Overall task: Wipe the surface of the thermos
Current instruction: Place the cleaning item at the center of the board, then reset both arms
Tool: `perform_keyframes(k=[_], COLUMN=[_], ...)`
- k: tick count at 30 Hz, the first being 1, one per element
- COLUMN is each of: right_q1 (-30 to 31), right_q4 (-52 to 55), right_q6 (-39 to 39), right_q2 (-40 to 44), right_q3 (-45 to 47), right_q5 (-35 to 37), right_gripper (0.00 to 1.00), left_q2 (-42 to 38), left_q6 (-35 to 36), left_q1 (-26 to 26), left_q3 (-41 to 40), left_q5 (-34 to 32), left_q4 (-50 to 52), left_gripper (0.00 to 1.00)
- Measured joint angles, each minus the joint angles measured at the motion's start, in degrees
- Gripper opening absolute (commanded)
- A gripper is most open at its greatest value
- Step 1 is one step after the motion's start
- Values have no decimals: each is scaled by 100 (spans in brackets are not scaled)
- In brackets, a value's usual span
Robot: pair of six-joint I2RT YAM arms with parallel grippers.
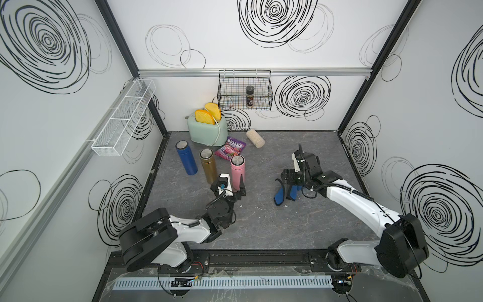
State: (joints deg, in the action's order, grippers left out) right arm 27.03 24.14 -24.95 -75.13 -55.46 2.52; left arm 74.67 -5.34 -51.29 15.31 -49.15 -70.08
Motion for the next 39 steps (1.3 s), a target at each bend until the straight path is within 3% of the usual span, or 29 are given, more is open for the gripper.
perform_keyframes(k=[5,14,20,23,26,28,31,34,37,39], right_q1=[79,195,-444,-680,-673,-675,-634,-570,-584,-520], right_q4=[850,2446,1926,1784,2107,2232,2009,2229,2612,2645], right_q6=[-48,-157,-44,155,358,468,503,542,542,533], right_q2=[81,1272,2455,2151,1270,778,1303,1902,1440,1027], right_q3=[-275,-852,-859,-835,-866,-820,-439,-723,-1342,-1438], right_q5=[229,734,-87,-535,-396,-708,-1342,-848,-199,-142], right_gripper=[98,98,98,98,98,98,98,98,98,98], left_q2=[-1237,-2326,-2702,-2695,-2579,-2483,-2476,-2640,-2769,-2780], left_q6=[-546,-575,-507,-402,-254,-214,-234,-323,-382,-400], left_q1=[354,664,1191,1434,1655,1834,2164,2411,2514,2524], left_q3=[101,103,-157,-361,-505,-612,-750,-874,-962,-973], left_q5=[42,-26,-118,-153,-214,-210,-144,-33,81,142], left_q4=[1458,2533,2623,2612,2474,2363,2356,2328,2315,2299], left_gripper=[97,97,97,97,97,97,97,97,97,97])
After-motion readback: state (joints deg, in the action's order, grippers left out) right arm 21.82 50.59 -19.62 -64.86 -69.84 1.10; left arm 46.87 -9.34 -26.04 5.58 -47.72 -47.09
